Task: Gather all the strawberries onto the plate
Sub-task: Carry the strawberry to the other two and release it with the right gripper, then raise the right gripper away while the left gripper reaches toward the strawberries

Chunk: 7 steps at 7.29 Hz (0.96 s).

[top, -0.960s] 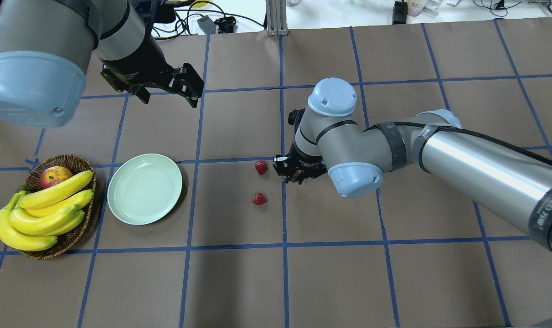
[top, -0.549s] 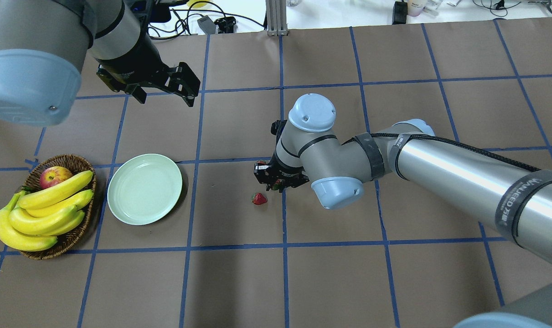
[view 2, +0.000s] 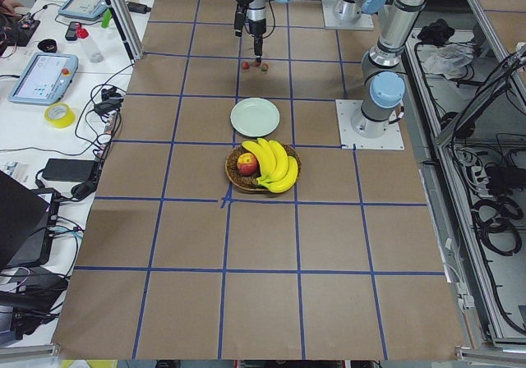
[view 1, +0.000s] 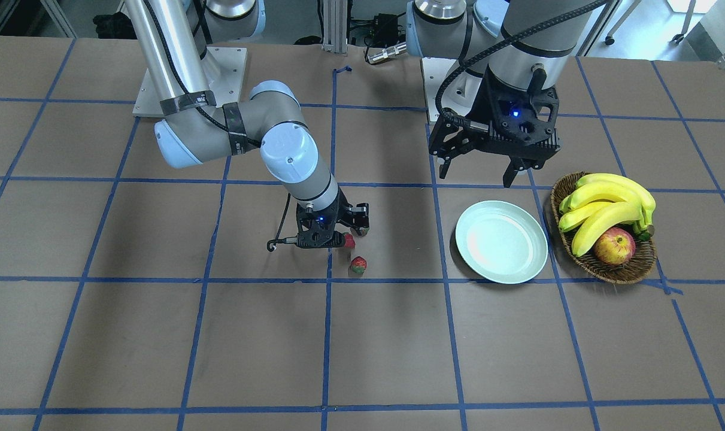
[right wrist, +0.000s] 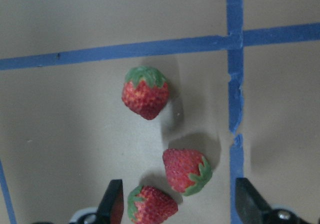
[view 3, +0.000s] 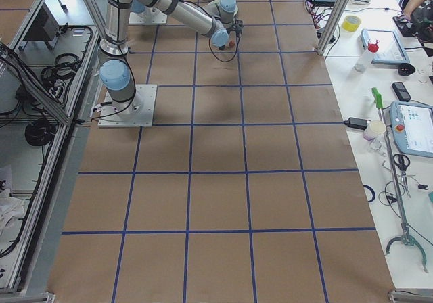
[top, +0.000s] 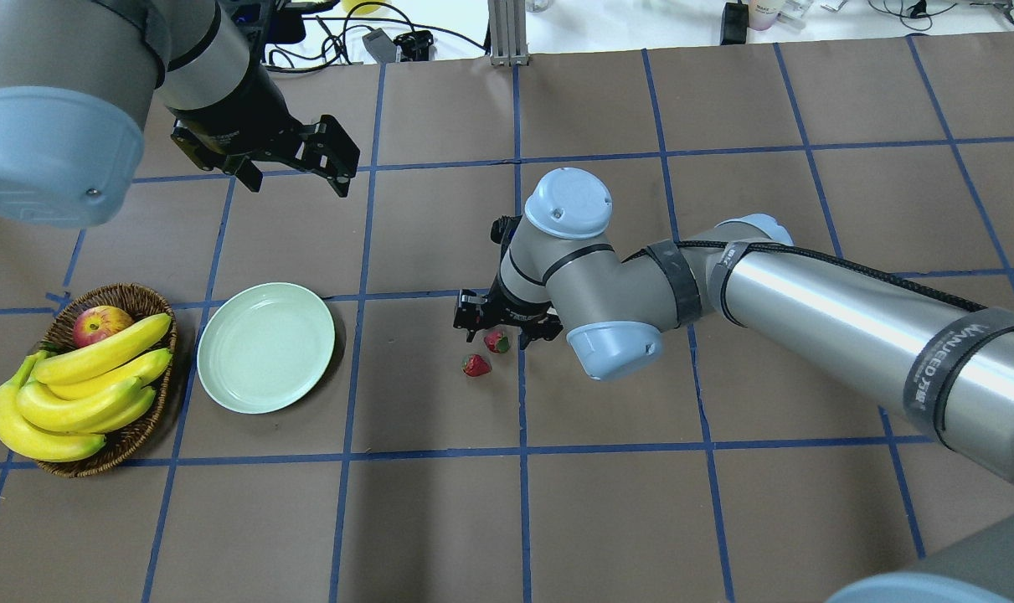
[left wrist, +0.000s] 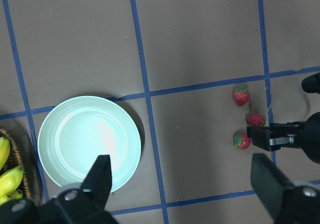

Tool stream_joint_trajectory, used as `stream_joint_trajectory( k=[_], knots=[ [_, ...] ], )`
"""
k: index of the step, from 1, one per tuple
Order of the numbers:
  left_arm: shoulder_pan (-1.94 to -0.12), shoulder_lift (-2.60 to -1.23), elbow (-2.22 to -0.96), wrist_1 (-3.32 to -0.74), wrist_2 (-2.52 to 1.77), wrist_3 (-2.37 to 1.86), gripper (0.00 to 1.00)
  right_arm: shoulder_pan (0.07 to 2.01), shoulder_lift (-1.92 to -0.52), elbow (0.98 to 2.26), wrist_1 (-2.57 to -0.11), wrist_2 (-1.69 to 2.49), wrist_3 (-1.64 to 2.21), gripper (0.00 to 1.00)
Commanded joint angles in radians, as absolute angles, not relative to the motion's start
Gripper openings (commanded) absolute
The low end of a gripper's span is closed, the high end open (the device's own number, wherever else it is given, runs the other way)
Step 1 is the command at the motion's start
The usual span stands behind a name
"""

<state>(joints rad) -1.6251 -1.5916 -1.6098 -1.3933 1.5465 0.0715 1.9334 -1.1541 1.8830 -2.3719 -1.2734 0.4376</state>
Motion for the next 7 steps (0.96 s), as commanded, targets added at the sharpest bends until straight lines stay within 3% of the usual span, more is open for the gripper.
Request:
stream_joint_trajectory(
  k=[1,4,7],
  knots=[
    [-1.624,-1.604,-1.611,-1.396,1.540,0.061,1.00,1.915,-1.216,1.782,-2.282,-1.319,0.425,0.90],
    [-1.637,-1.637,-1.672,-1.346,1.539,0.057,1.00,1.844,-1.305,1.571,-1.880,-1.502,0.292,0.91],
    [-1.698,-1.686,-1.863,-1.070,1.503,0.037,1.00,1.674,-1.460,1.540,-1.660,-1.555,0.091,0.95]
  ],
)
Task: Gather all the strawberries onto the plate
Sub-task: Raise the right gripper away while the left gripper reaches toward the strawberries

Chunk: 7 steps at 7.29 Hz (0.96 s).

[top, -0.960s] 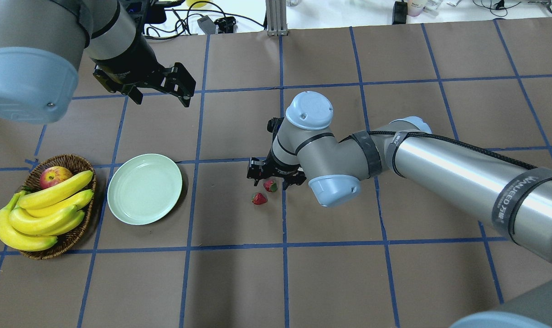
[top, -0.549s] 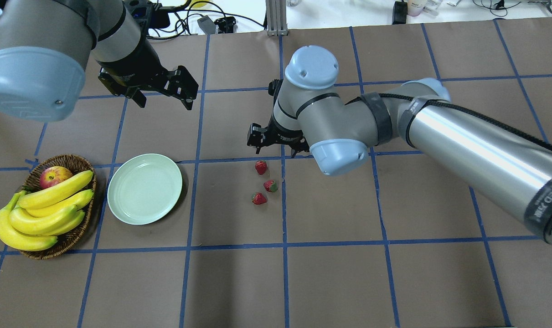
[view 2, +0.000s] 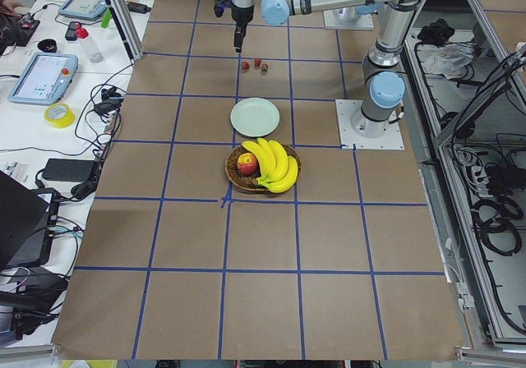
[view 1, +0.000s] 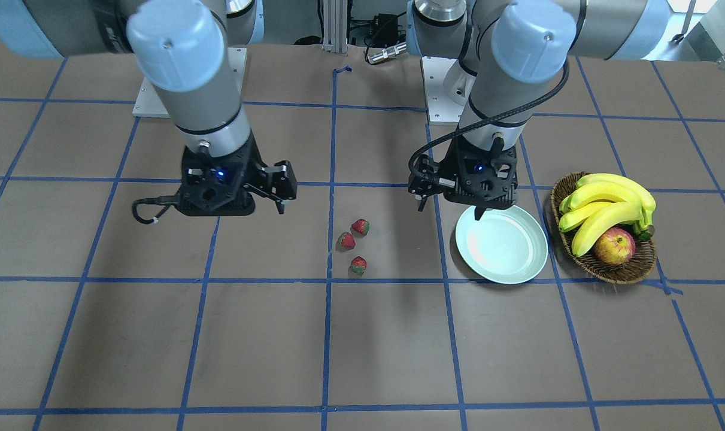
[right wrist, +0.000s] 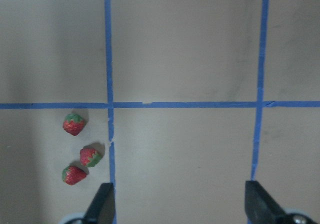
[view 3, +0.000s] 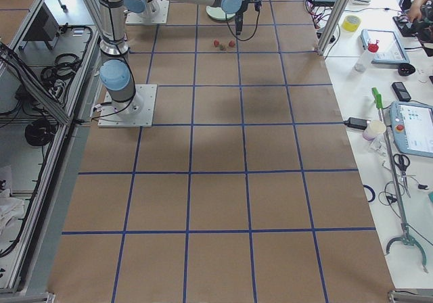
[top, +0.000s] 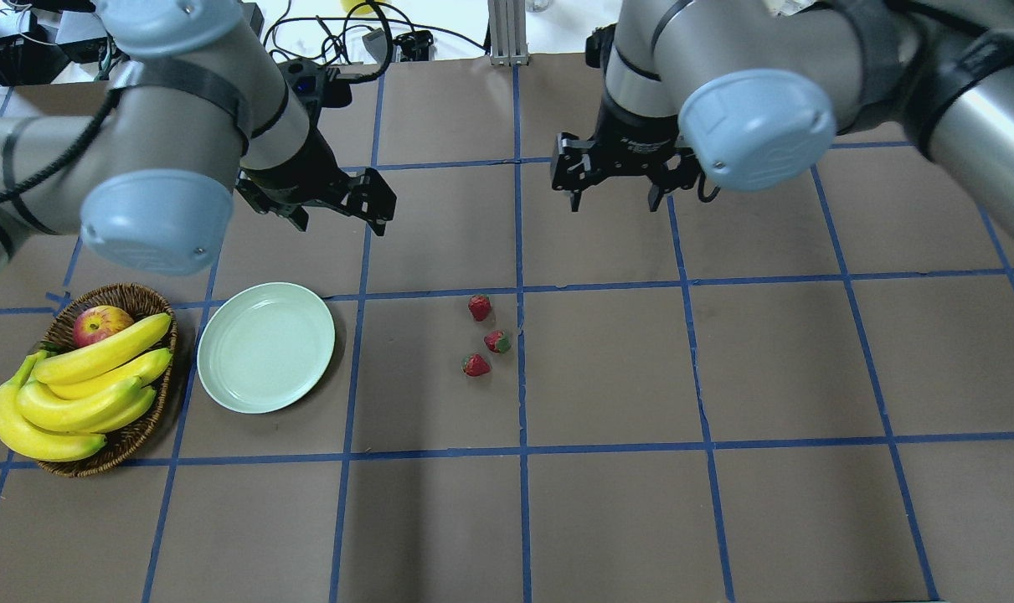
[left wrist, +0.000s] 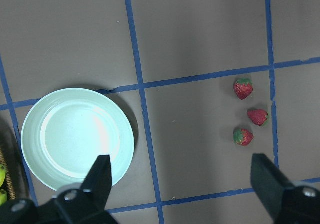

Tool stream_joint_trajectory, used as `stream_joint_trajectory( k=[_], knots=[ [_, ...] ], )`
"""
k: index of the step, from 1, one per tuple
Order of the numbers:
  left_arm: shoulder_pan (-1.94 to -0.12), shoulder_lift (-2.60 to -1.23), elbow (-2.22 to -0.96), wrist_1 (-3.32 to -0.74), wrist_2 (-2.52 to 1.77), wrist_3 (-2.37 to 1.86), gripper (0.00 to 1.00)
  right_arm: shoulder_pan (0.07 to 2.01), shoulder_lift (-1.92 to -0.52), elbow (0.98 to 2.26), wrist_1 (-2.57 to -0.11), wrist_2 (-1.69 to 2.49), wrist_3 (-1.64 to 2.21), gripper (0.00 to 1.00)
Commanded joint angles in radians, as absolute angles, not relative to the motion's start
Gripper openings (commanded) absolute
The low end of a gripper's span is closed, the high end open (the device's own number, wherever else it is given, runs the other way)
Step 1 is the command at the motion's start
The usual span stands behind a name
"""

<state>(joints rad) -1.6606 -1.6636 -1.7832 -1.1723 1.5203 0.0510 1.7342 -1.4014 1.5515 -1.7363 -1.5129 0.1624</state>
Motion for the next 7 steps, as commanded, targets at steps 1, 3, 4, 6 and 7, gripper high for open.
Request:
stream_joint_trajectory(
  k=[1,3,4,6,7],
  knots=[
    [-1.733,-1.710,-1.897,-0.989,1.499,-0.050,1.00,1.663,-1.480,1.539,-1.642,-1.601,0.062,0.97],
    [-1.782,-1.771,-1.905,-0.974,1.502,-0.097,1.00,1.664,-1.503,1.511,-1.587,-1.605,0.063,1.00],
    [-1.798,-1.798,-1.905,-0.974,1.505,-0.100,1.00,1.669,-1.509,1.509,-1.588,-1.603,0.063,1.00],
    [-1.812,-1.838,-1.905,-0.971,1.509,-0.113,1.00,1.667,-1.512,1.520,-1.597,-1.602,0.034,1.00],
    [-1.830,-1.845,-1.907,-0.969,1.511,-0.144,1.00,1.667,-1.513,1.522,-1.597,-1.603,0.032,1.00]
  ],
)
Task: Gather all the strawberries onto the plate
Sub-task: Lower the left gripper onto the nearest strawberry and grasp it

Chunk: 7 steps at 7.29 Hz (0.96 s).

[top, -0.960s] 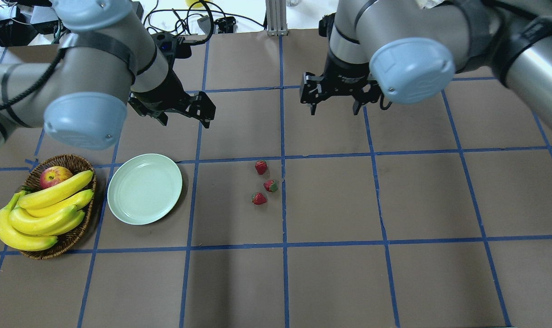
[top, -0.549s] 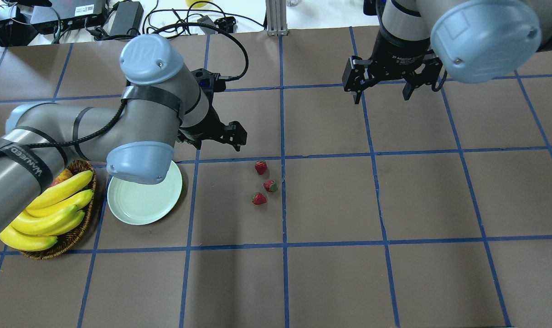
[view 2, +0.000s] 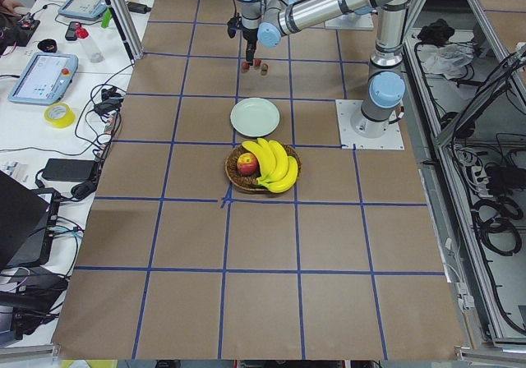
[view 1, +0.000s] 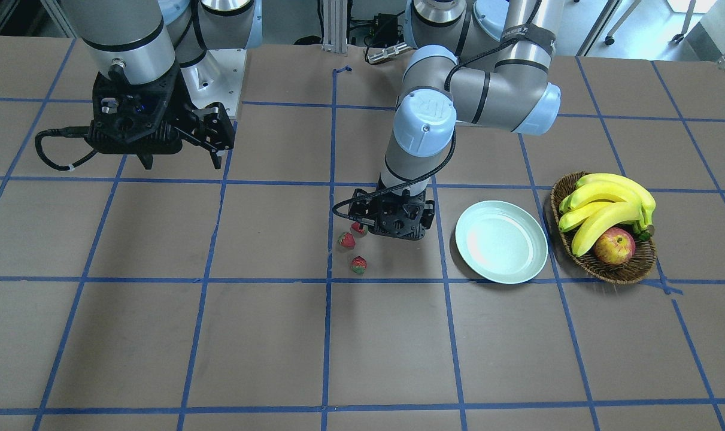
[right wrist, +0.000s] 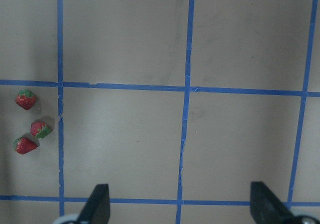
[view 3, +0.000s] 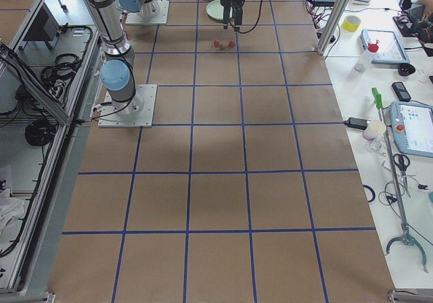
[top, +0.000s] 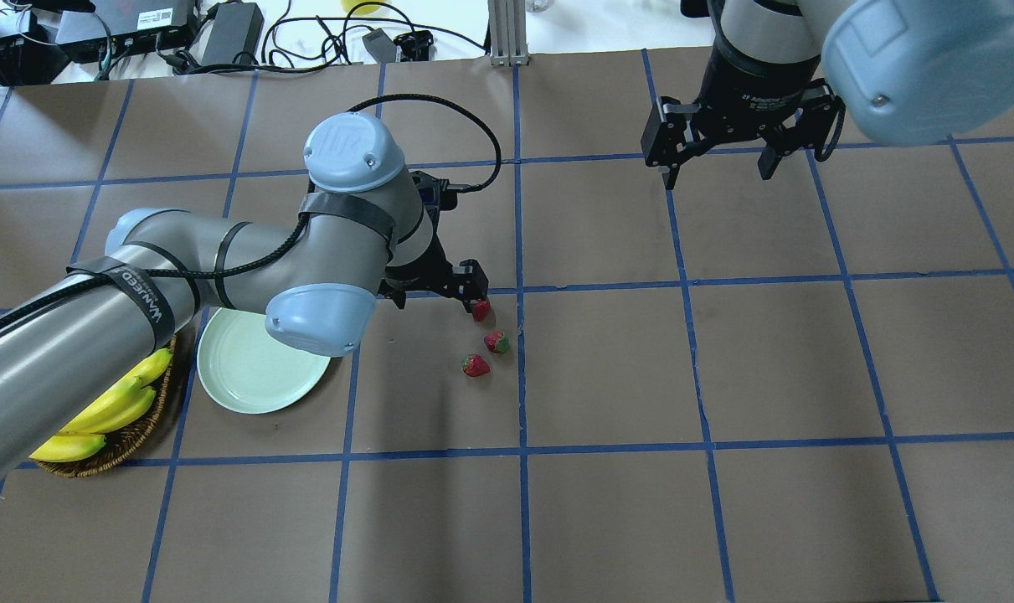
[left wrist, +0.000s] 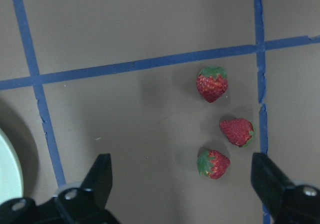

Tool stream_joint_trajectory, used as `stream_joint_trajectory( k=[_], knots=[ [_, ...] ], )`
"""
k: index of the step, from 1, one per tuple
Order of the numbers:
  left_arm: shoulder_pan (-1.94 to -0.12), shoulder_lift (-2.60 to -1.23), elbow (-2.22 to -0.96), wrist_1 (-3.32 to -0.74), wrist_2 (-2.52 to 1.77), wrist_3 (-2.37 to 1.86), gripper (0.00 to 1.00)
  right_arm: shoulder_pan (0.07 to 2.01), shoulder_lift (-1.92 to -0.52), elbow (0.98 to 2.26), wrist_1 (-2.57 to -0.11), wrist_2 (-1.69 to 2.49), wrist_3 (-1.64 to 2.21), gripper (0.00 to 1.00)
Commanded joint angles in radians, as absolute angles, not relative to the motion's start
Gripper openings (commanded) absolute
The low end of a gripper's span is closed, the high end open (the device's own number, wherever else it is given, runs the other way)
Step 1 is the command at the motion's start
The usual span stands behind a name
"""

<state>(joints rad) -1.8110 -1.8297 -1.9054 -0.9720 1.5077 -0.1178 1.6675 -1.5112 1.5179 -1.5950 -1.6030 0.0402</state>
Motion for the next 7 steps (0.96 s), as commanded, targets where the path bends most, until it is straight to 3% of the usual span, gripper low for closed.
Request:
stream_joint_trajectory(
  k=[1,4,6,7],
  knots=[
    [-1.860,-1.859,-1.923,-0.969,1.512,-0.216,1.00,1.666,-1.513,1.522,-1.598,-1.603,0.028,1.00],
    [-1.870,-1.894,-2.026,-0.855,1.511,-0.232,1.00,1.669,-1.511,1.511,-1.601,-1.586,0.032,1.00],
    [-1.870,-1.910,-2.023,-0.789,1.499,-0.233,1.00,1.666,-1.511,1.509,-1.603,-1.598,0.029,1.00],
    [-1.881,-1.911,-2.025,-0.788,1.496,-0.235,0.95,1.666,-1.511,1.511,-1.603,-1.600,0.034,1.00]
  ],
)
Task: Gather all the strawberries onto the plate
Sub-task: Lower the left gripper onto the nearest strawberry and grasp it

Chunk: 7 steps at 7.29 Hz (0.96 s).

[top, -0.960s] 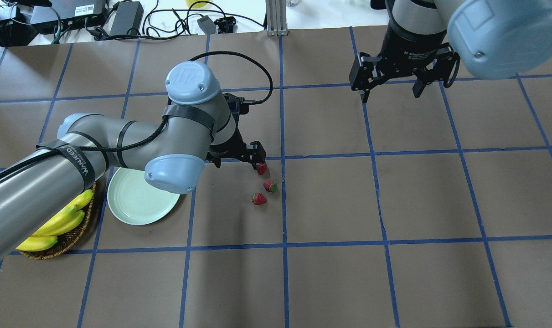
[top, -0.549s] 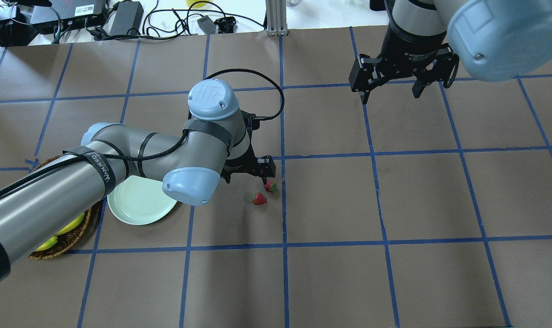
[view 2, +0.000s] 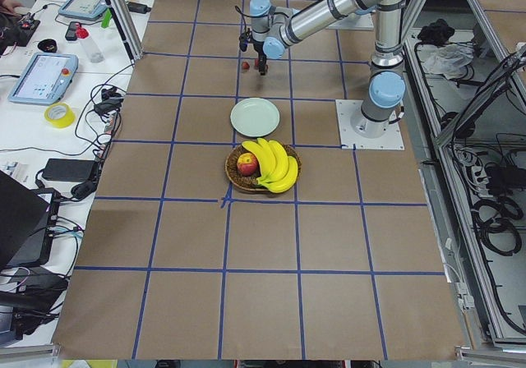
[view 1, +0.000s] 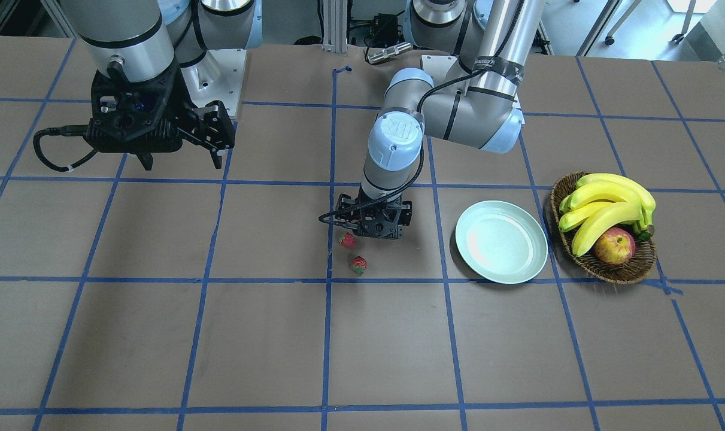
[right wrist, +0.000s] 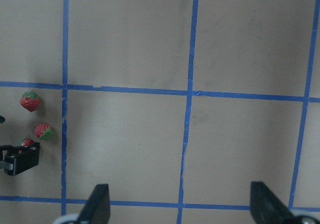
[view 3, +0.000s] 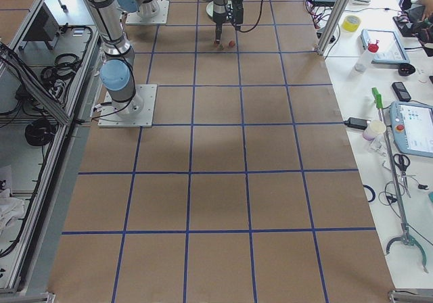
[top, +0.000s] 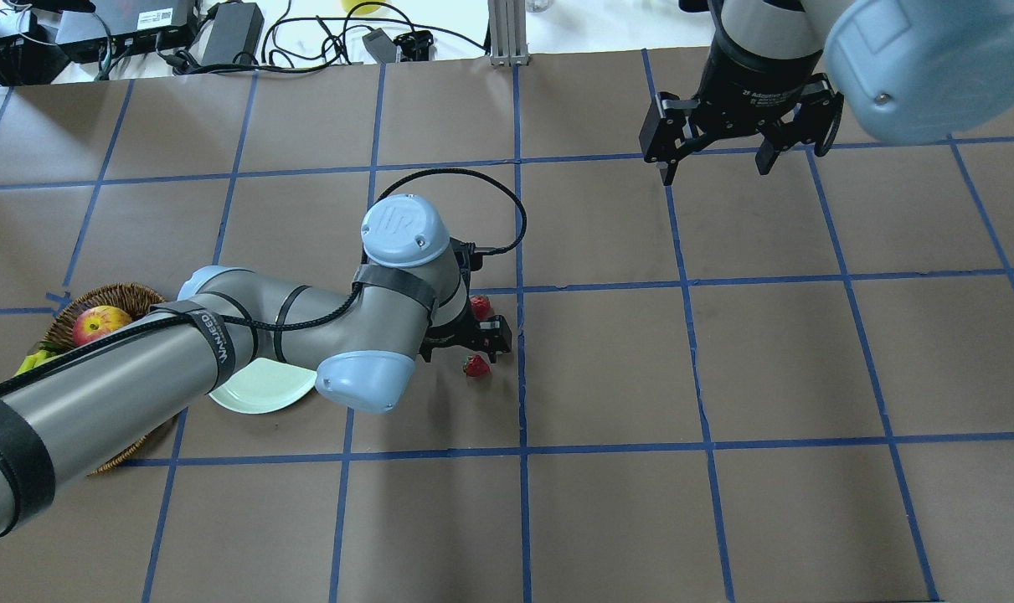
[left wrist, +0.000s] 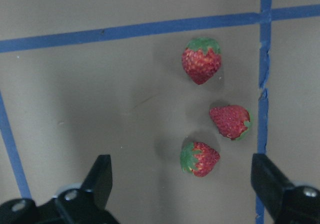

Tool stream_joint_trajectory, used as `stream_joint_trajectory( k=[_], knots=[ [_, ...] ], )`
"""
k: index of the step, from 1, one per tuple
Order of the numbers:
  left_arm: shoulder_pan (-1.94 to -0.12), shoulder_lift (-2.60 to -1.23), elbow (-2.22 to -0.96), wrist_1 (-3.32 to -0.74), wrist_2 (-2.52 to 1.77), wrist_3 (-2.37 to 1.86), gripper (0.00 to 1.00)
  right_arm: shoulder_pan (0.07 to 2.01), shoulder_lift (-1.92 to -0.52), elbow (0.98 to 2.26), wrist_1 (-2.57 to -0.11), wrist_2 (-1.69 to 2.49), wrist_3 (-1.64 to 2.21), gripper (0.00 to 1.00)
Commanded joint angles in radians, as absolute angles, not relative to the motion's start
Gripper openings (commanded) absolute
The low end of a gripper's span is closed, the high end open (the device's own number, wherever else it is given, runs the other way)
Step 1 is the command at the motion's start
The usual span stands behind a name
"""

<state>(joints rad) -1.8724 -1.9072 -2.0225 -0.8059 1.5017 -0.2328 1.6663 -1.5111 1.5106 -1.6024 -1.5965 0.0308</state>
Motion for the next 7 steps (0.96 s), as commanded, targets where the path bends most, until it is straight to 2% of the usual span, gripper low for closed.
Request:
stream_joint_trajectory(
  k=[1,2,4,6,7],
  knots=[
    [-1.887,-1.920,-2.025,-0.788,1.497,-0.235,0.89,1.667,-1.511,1.512,-1.603,-1.597,0.032,1.00],
    [-1.887,-1.927,-2.025,-0.790,1.494,-0.238,0.79,1.669,-1.511,1.513,-1.633,-1.601,0.032,1.00],
    [-1.887,-1.928,-2.025,-0.804,1.322,-0.375,0.15,1.669,-1.511,1.514,-1.652,-1.594,0.034,1.00],
    [-1.887,-1.930,-2.031,-0.804,1.374,-0.342,0.00,1.667,-1.511,1.519,-1.652,-1.592,0.034,1.00],
    [-1.887,-1.936,-2.028,-0.804,1.385,-0.321,0.00,1.669,-1.512,1.523,-1.651,-1.600,0.034,1.00]
  ],
)
